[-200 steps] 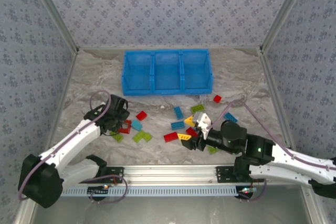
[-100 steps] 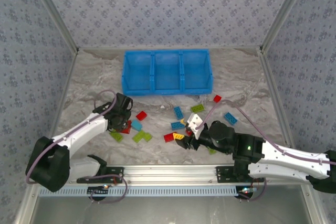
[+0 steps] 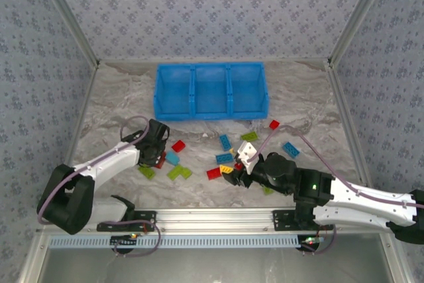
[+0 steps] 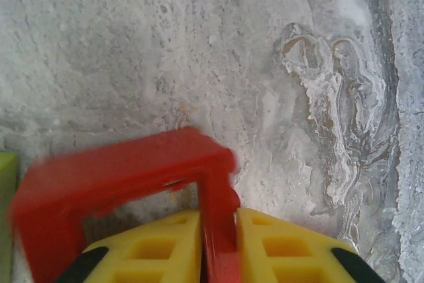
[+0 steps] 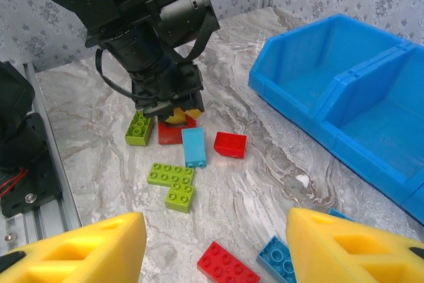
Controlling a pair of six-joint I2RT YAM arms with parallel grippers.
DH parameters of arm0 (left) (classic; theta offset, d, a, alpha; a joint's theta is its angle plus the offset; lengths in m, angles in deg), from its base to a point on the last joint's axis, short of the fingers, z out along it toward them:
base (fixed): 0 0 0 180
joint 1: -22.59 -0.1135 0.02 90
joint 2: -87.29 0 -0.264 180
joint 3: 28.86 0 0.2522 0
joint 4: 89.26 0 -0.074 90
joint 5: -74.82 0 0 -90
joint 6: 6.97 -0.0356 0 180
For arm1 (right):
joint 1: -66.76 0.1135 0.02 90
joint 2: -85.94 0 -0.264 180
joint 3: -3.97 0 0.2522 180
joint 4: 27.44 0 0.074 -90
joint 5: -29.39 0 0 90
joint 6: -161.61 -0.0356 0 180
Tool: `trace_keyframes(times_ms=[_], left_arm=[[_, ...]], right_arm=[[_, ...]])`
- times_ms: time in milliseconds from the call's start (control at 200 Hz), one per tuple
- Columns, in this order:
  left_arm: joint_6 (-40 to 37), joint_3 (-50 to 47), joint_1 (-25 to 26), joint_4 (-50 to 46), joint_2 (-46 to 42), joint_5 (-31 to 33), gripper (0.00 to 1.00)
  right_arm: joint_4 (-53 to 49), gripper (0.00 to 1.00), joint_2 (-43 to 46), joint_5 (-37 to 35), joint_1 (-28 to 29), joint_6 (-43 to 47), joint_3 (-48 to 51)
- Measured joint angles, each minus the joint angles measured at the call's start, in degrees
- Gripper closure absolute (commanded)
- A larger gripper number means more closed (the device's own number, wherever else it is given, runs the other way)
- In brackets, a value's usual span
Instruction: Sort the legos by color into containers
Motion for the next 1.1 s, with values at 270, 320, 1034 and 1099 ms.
trace_keyframes(times_ms=[270, 320, 1034, 1099], left_arm=[[-0.8, 1.1, 0.2, 0.0, 0.1, 1.0, 1.00], [-1.7, 2.7, 0.5, -1.8, -0.3, 2.0, 1.00], [-25.5, 47.3, -5.6, 9.4, 31.8, -5.4, 1.00], [-26.2, 48.7, -6.3, 10.1, 35.0, -6.1, 1.00]], right_arm=[[0.0, 0.40, -1.2, -0.5, 0.0, -0.2, 0.0], [0.0, 0.40, -1.2, -1.0, 0.0, -0.2, 0.0], [5.7, 0.40, -9.3, -3.0, -12.6, 0.4, -10.0], [5.8, 0.40, -9.3, -2.4, -13.7, 0.0, -10.1]])
